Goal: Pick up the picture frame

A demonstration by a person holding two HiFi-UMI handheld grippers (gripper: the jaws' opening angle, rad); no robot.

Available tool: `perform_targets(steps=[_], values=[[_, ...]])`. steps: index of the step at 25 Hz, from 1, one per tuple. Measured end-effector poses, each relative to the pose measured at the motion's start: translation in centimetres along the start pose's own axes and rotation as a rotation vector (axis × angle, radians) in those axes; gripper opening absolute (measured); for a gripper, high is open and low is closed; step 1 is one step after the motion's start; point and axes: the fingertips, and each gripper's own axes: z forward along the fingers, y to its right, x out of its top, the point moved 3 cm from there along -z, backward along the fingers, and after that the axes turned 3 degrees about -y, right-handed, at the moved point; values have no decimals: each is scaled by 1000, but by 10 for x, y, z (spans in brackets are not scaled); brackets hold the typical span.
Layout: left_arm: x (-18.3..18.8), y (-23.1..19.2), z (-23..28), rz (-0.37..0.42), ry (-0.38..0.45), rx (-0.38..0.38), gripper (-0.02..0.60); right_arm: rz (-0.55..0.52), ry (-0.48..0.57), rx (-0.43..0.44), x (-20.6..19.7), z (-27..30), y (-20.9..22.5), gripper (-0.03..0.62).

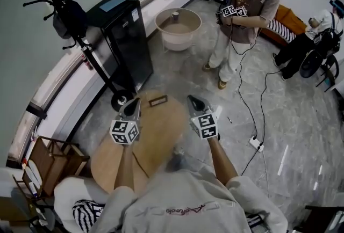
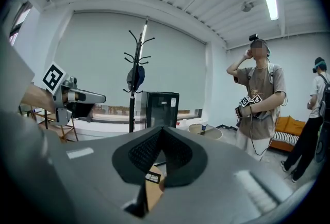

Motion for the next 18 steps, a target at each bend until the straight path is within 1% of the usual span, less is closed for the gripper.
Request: perform_targets(steps=[7, 10, 18], values=[[13, -17, 75, -5, -27, 14, 0, 4, -34, 39, 8, 56, 55, 3], [17, -23, 104, -2, -36, 17, 0, 6, -32, 50, 8, 79, 77, 3], [17, -32, 152, 7, -72, 34, 0, 32, -46, 71, -4, 120, 119, 3]])
